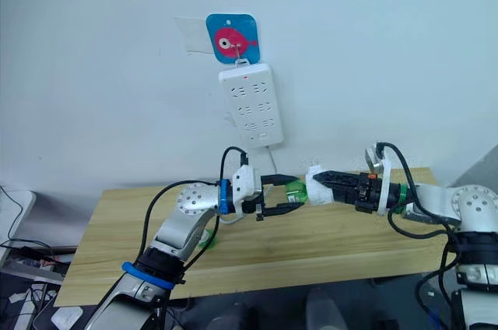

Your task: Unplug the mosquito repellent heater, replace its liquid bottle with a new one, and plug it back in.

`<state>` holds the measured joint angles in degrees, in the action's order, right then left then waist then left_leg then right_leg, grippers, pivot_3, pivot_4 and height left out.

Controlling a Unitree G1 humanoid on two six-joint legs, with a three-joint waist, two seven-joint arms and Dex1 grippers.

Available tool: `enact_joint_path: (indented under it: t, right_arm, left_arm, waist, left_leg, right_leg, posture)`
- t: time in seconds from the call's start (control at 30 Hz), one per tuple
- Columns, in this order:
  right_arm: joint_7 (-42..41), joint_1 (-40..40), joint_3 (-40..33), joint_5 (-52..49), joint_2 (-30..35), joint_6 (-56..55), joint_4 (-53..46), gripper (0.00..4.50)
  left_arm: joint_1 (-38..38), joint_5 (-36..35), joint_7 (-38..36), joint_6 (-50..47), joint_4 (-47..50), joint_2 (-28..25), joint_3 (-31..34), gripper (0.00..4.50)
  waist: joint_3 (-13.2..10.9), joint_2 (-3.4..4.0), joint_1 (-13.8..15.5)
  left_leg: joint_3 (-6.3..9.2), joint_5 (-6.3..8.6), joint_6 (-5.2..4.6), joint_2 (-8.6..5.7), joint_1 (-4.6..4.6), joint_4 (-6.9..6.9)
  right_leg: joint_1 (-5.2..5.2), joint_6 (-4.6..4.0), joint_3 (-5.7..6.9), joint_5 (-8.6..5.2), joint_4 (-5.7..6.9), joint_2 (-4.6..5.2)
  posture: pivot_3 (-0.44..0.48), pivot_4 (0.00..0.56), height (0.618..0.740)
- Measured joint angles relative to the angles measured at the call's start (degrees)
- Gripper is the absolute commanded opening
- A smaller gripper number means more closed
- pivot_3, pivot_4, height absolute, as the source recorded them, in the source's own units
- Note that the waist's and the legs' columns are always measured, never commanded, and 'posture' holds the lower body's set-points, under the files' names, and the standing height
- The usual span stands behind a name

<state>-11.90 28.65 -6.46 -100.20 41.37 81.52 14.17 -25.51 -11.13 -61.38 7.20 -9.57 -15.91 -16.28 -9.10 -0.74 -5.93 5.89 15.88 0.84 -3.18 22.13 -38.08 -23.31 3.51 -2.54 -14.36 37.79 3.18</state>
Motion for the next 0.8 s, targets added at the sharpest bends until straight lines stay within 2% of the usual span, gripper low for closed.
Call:
enact_joint_path:
  t: [0.13, 0.37, 0.47, 0.53, 0.57, 0.8]
  right_arm:
    - [-3.68, 3.33, 1.12, 4.14, -0.91, 2.3, 3.16, 4.48]
    - [-10.77, 4.72, 1.49, 11.95, -0.91, 5.9, 3.8, 4.48]
    - [-13.51, 5.09, 1.48, 15.27, -0.99, 6.91, 3.88, 3.86]
    - [-14.74, 5.64, 1.43, 17.27, -1.07, 7.32, 4.19, 3.19]
    - [-15.53, 5.95, 1.36, 18.08, -1.13, 7.54, 4.19, 2.99]
    - [-20.11, 6.4, 0.46, 22.95, -2.03, 8.62, 4.22, 2.99]
  left_arm:
    - [-0.05, 0.51, -0.01, 0.89, 0.07, 0.09, -0.53, 2.28]
    - [0.03, 1.45, 0.48, 1.07, 0.07, -0.03, -1.03, 2.28]
    - [0.04, 1.53, 0.71, 1.12, 0.07, -0.02, -1.13, 2.28]
    - [0.03, 1.52, 0.79, 1.5, 0.16, -0.04, -1.11, 2.28]
    - [0.04, 1.47, 0.87, 1.67, 0.16, -0.07, -1.1, 2.28]
    - [0.03, 1.21, 0.7, 1.68, 0.16, -0.11, -1.08, 2.28]
  waist:
    - [0.0, -0.01, 0.85]
    - [0.0, 0.0, 1.3]
    - [0.0, 0.0, 1.28]
    - [0.0, 0.0, 1.28]
    - [0.0, 0.0, 1.28]
    - [0.0, 0.0, 1.28]
  left_leg:
    - [0.0, 0.0, 0.0, 0.0, -0.01, 0.0]
    - [0.01, 0.0, 0.0, -0.02, -0.01, -0.02]
    - [0.0, 0.0, 0.0, -0.01, -0.04, -0.02]
    - [0.01, 0.0, 0.0, -0.01, -0.04, -0.02]
    - [0.0, 0.0, 0.0, -0.01, -0.04, -0.02]
    - [0.01, 0.0, 0.0, -0.01, -0.04, -0.02]
  right_leg:
    - [0.0, 0.0, 0.0, 0.0, -0.01, 0.0]
    - [0.0, 0.01, 0.0, 0.01, 0.02, 0.03]
    - [0.0, 0.01, 0.0, 0.01, 0.05, 0.02]
    - [0.0, 0.01, 0.0, 0.01, 0.05, 0.02]
    - [0.0, 0.01, -0.01, 0.01, 0.05, 0.02]
    - [0.0, 0.01, 0.0, 0.01, 0.04, 0.03]
  posture:
    - [-0.107, 0.157, 0.74]
    - [-0.099, 0.154, 0.74]
    - [-0.099, 0.153, 0.74]
    - [-0.099, 0.153, 0.74]
    - [-0.103, 0.153, 0.74]
    - [-0.114, 0.156, 0.74]
